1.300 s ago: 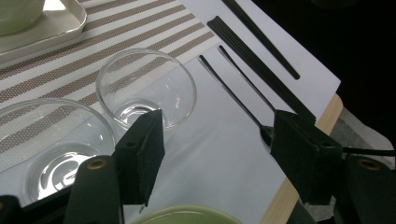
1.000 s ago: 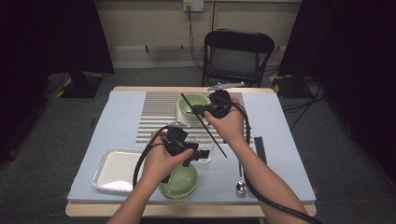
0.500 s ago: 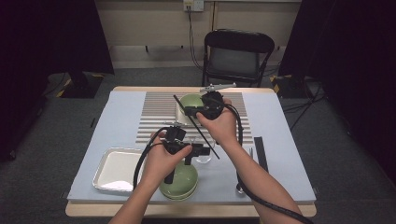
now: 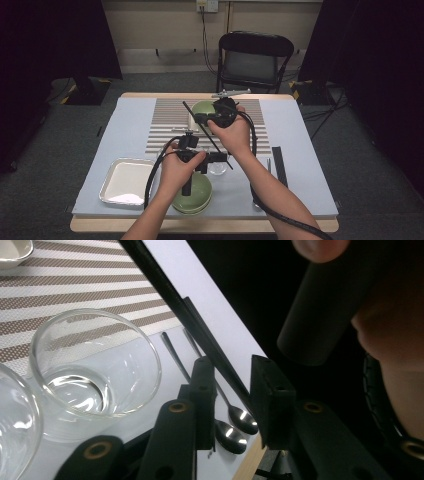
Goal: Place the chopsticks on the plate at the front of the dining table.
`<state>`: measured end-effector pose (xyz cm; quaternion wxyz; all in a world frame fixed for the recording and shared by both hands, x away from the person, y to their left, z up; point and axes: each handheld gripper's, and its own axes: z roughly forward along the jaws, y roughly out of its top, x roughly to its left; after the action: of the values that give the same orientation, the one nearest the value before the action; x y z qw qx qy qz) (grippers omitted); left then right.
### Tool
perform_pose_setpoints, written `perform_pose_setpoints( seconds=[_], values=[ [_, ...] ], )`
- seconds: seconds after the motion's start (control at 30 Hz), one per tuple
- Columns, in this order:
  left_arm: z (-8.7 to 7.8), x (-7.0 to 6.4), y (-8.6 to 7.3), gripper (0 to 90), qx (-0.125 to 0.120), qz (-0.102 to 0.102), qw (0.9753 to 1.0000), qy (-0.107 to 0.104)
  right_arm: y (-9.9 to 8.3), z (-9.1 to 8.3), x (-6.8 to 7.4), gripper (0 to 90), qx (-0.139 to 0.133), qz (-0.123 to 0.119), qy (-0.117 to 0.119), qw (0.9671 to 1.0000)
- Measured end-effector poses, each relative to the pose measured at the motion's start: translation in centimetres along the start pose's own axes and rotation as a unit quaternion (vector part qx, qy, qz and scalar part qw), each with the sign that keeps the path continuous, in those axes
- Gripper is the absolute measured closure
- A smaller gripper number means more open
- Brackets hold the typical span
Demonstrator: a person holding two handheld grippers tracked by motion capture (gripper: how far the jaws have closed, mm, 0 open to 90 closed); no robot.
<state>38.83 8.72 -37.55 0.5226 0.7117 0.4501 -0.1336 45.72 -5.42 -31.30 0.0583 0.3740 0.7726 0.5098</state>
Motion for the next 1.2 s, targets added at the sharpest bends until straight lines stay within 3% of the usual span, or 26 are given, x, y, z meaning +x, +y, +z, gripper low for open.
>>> perform_pose_setpoints(
  seconds=[0.1,0.13,0.23,0.3,0.5,0.67,0.83,0.93,1.2],
  values=[
    [0.2,0.3,0.0,75.3,-0.005,-0.006,1.0,-0.003,0.0,0.0,-0.2,86.4,-0.002,0.001,-0.001,1.0],
    [0.3,0.3,0.0,75.8,-0.008,-0.023,0.9996,-0.015,0.0,0.0,-0.2,86.4,-0.003,0.005,-0.002,1.0],
    [0.4,0.5,0.1,77.0,-0.015,-0.038,0.9987,-0.029,-0.1,0.0,-0.3,86.4,-0.004,0.013,0.0,0.9999],
    [0.4,0.5,0.1,77.3,-0.017,-0.036,0.9989,-0.024,-0.1,0.0,-0.3,86.4,-0.005,0.014,0.001,0.9999],
    [0.3,0.6,0.2,79.4,-0.017,-0.057,0.9979,-0.024,0.0,-0.2,-0.5,86.2,-0.012,0.02,0.001,0.9997],
    [-0.4,1.0,0.2,83.2,-0.005,-0.073,0.9973,-0.004,0.1,-0.7,-0.7,85.9,-0.028,0.03,0.014,0.999],
    [-1.3,1.7,0.0,86.9,0.001,-0.075,0.997,0.018,0.5,-1.5,-1.0,84.5,-0.042,0.036,0.02,0.9983],
    [-1.6,1.6,0.0,86.9,0.009,-0.064,0.9973,0.035,0.5,-1.6,-1.5,83.4,-0.039,0.039,0.017,0.9983],
    [-2.3,1.7,0.1,87.2,0.016,-0.051,0.9977,0.042,0.2,-1.8,-2.3,77.9,-0.038,0.032,0.005,0.9988]
  ],
)
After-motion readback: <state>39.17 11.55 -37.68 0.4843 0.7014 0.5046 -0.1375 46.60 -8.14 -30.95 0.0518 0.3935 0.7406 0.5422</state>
